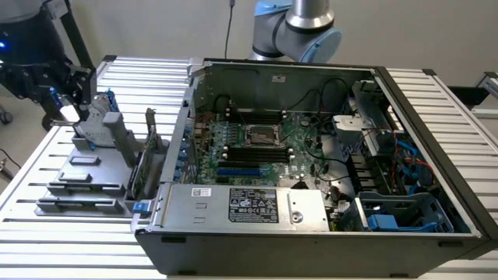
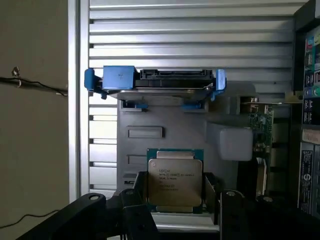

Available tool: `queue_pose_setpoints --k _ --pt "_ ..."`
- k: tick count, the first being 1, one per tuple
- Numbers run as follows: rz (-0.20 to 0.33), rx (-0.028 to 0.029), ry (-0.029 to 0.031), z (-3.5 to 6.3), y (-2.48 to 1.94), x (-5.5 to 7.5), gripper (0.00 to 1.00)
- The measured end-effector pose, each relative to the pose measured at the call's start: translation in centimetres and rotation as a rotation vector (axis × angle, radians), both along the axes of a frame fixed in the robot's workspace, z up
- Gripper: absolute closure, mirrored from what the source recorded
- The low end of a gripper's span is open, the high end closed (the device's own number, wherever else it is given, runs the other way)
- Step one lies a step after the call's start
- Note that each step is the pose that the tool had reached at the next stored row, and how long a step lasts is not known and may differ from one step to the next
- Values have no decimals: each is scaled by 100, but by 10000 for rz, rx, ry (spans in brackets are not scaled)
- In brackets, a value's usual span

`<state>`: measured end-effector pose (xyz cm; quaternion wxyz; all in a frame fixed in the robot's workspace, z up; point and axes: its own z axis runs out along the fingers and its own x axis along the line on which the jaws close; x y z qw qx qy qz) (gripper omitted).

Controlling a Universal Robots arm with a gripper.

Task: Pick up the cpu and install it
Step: 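Pick up the cpu and move it towards the insertion slot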

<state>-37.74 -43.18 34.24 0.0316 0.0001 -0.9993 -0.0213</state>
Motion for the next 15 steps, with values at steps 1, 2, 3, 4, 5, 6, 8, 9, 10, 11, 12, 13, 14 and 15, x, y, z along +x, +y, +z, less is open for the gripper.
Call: queue_pose_setpoints --k 1,2,3,4,5,6,8,9,10,11,12,13,14,15 --pt "6 2 14 45 0 42 46" --pt "13 3 30 95 -1 88 46" --pt "20 5 45 140 -1 130 46" --pt "26 9 56 184 0 173 46" --pt "32 13 69 228 0 215 46" --pt "38 16 82 273 0 260 46" --pt "44 29 103 354 0 353 46" --pt "45 33 113 378 0 398 46" --pt "45 37 119 394 0 442 46" --pt "45 41 124 404 0 487 46" --pt "46 47 125 409 0 532 46" --pt "46 53 126 412 0 581 46" --pt "46 58 127 413 0 626 46" --pt "45 67 128 415 0 670 46"
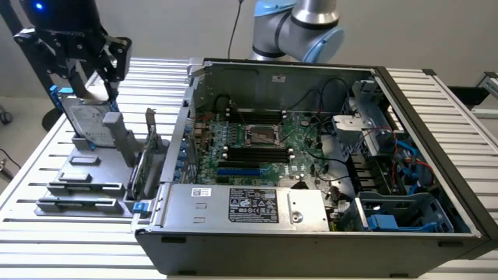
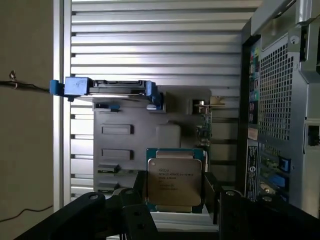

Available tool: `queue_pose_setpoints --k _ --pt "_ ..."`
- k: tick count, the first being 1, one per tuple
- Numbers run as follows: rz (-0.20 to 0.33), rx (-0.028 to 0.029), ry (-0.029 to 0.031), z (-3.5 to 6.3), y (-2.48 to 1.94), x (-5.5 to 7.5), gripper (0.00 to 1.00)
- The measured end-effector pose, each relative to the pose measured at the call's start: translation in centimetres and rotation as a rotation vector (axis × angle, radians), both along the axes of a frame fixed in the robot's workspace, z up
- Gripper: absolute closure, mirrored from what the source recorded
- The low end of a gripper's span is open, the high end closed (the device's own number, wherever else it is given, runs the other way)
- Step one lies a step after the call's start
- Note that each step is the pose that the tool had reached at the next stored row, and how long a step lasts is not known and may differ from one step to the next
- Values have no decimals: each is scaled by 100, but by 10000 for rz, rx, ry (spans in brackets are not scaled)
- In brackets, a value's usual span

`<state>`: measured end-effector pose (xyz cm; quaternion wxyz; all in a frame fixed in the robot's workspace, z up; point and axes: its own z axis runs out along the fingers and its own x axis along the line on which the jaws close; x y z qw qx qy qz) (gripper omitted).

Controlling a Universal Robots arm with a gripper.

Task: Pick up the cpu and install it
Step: 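Pick up the cpu and move it towards the insertion slot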

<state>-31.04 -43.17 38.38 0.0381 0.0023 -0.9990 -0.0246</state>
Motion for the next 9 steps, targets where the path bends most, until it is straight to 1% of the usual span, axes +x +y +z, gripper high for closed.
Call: queue_pose_setpoints --k 9 --pt "1 95 3 10 1 411 46"
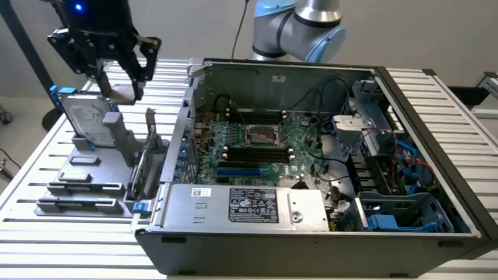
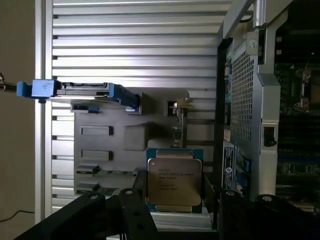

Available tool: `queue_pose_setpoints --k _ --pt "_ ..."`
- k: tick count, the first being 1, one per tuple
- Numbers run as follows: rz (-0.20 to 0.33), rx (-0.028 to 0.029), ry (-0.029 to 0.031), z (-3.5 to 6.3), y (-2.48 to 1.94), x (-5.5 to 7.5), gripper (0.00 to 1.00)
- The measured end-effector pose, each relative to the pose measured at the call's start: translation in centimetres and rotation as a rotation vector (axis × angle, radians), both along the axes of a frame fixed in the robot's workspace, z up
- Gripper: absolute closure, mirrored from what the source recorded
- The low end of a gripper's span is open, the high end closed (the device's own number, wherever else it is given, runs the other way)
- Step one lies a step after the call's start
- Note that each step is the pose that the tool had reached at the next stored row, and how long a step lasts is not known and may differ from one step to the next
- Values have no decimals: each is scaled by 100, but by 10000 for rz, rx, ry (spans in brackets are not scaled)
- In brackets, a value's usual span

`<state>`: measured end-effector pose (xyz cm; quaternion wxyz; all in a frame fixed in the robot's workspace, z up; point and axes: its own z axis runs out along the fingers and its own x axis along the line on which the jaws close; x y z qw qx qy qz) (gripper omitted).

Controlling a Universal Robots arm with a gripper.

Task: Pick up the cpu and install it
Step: 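Pick up the cpu and move it towards the insertion slot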

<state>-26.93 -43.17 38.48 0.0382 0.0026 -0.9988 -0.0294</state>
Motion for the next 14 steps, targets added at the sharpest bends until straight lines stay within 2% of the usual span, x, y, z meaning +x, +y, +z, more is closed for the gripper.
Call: queue_pose_setpoints --k 14 --pt "0 124 0 0 34 636 46"
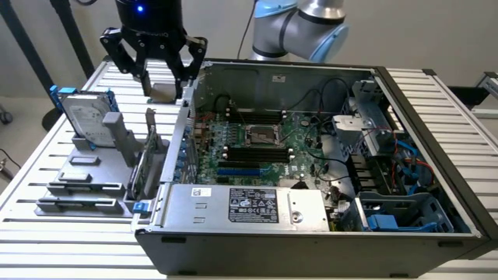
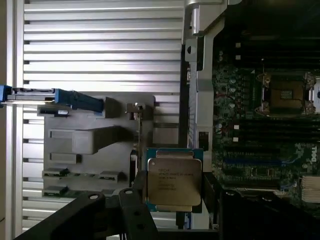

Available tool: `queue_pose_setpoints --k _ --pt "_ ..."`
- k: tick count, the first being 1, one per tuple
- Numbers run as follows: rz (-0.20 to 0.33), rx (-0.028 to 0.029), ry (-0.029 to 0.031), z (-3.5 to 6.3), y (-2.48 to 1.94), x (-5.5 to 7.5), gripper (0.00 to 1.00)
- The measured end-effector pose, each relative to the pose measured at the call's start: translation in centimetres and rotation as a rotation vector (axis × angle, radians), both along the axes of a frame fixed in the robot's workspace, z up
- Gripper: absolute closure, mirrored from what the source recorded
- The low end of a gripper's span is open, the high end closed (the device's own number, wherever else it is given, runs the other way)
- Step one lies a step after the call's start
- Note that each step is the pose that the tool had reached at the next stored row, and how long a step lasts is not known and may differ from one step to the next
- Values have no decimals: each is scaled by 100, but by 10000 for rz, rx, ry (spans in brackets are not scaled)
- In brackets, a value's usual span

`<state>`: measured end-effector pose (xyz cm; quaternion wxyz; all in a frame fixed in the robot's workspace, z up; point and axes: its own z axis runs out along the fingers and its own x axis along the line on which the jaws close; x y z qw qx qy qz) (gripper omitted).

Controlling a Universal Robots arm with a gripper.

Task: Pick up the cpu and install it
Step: 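Pick up the cpu and move it towards the insertion slot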

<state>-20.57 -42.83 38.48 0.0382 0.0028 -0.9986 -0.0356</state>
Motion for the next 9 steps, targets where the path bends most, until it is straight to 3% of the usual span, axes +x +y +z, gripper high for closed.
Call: queue_pose_setpoints --k 9 --pt "-1 87 1 1 21 409 46"
